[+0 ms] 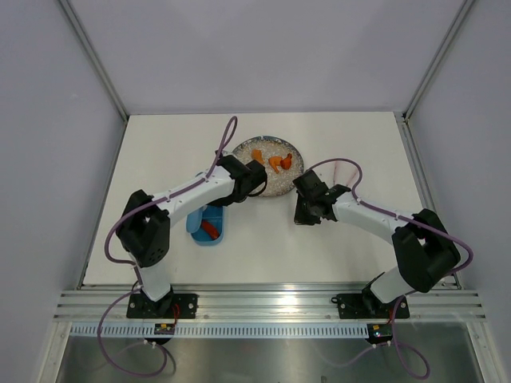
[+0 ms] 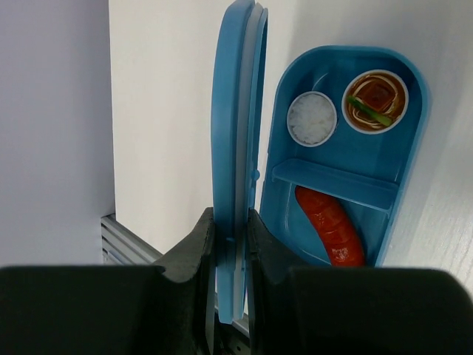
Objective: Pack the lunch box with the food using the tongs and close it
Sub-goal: Close the box lid on the packing box.
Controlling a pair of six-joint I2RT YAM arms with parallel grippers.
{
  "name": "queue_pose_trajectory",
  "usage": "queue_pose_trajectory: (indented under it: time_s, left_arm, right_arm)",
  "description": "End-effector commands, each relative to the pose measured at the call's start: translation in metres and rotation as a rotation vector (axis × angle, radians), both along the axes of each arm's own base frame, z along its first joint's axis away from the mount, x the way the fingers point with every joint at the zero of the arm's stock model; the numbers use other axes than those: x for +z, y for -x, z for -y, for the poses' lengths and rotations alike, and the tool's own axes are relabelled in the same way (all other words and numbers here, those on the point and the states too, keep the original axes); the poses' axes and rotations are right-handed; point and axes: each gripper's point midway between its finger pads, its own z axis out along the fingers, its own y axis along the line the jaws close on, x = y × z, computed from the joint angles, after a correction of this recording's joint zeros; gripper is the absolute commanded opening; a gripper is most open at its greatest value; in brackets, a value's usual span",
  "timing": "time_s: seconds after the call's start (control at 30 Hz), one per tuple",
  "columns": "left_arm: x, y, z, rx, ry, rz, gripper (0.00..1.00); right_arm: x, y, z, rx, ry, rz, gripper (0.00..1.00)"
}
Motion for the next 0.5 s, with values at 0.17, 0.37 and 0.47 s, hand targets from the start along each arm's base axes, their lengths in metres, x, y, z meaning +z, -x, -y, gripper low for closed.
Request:
queue_pose_trajectory:
  time_s: [0.17, 0.37, 0.47]
  left_arm:
    - [0.009, 0.024, -0.018, -0.019, -0.16, -0.13, 0.0]
    - [0.001, 0.025, -0.014, -0.024, -0.174, -0.147, 0.0]
    - [-0.003, 0.025, -0.015, -0.022, -0.191, -0.161, 0.0]
  right_arm:
    - [0.011, -0.012, -0.009, 0.009, -0.037, 0.036, 0.09]
    - [0.01, -0.012, -0.009, 0.01, -0.034, 0.036, 0.09]
    - [0.009, -0.01, -0.007, 0.01, -0.03, 0.034, 0.09]
